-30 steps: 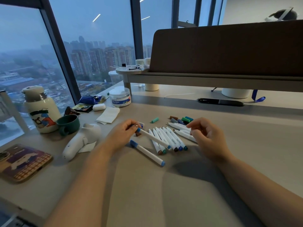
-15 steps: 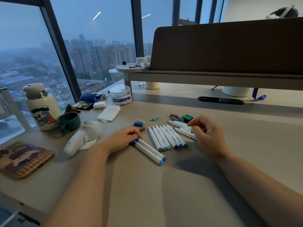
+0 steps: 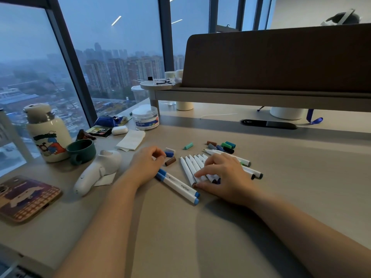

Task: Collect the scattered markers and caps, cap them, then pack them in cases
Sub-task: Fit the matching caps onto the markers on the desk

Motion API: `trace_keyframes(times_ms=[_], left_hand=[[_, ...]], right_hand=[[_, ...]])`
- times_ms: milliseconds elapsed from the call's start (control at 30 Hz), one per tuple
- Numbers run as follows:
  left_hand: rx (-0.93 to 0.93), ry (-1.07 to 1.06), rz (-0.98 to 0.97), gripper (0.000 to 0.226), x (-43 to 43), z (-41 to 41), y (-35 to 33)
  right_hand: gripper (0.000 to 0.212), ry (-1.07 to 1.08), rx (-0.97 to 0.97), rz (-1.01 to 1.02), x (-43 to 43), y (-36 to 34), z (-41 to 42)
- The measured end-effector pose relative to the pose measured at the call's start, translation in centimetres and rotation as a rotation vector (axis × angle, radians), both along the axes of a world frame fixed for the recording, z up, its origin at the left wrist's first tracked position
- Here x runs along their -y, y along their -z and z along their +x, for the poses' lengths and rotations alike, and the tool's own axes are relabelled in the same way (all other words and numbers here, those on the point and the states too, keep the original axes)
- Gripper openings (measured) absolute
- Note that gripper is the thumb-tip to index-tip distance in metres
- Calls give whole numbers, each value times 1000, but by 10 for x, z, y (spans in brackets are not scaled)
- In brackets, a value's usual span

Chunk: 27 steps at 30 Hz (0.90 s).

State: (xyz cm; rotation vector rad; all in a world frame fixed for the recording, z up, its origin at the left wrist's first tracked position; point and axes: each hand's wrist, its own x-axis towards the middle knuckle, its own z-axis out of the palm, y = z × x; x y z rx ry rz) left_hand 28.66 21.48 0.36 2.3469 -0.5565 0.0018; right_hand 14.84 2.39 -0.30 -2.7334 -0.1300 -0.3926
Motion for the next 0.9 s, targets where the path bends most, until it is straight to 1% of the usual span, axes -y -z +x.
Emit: trace_keyframes(times_ms=[67,167,433,633,767,833,900], left_hand=[[80,-50,-36,5,5,1,2],[135,-82,-58,6,10,2,5],[135,-79,-85,7,18,0,8],[149,-66,-113,6,21,-2,6],[144,-46,-98,5,23,-4,7],[154,-37,-95,5,24,-3,7],[155,-37,-105,5,23,-3,7]], right_hand=[[30,14,1,11,2,1,0],[32,43,22,1,6,4,0],[37,74,25,-110,6,1,-1],[23,70,82,-210,3,1,0],[27,81,85,-250,4,0,1],[28,97,94,-255,4,1,2],[26,132,157,-212,6,1,3]])
